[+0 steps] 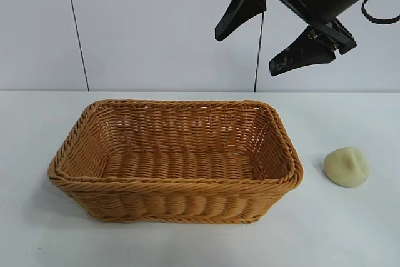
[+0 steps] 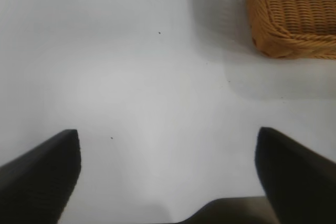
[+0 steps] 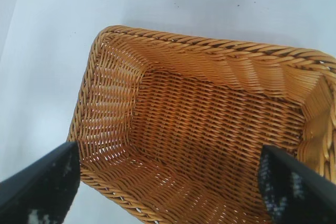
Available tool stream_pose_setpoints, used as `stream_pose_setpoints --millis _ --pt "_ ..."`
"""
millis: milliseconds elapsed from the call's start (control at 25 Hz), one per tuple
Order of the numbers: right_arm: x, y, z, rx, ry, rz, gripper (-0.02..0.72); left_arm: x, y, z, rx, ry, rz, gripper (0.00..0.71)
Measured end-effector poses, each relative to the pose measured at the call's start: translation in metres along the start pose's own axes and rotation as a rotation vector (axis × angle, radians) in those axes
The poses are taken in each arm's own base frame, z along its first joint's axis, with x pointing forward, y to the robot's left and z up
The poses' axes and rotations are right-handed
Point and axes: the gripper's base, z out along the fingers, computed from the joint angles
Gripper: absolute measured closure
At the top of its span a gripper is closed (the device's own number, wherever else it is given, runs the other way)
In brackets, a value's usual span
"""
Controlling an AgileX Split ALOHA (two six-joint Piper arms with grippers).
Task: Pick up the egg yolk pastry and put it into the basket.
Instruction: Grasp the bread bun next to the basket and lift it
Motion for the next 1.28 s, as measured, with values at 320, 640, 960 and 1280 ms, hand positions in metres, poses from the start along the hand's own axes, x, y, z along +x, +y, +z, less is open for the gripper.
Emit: stream_pose_setpoints --millis 320,640,960,1280 --pt "0.001 -0.002 0.0 0.017 0.013 -0.022 0.071 0.008 -0.001 -0.012 0.004 -0.09 0.007 0.015" --pt "-0.01 -0.014 -0.016 0.223 0.077 -0.116 0.071 0.008 -0.001 -0.012 0.004 -0.09 0.007 0.015" --pt "-0.03 -0.055 -0.05 0.528 0.07 -0.088 0.071 0.008 -0.001 -0.012 0.004 -0.089 0.007 0.015" --pt "-0.035 -0.098 -0.063 0.597 0.082 0.034 0.071 0.009 -0.001 -0.012 0.004 -0.088 0.007 0.015"
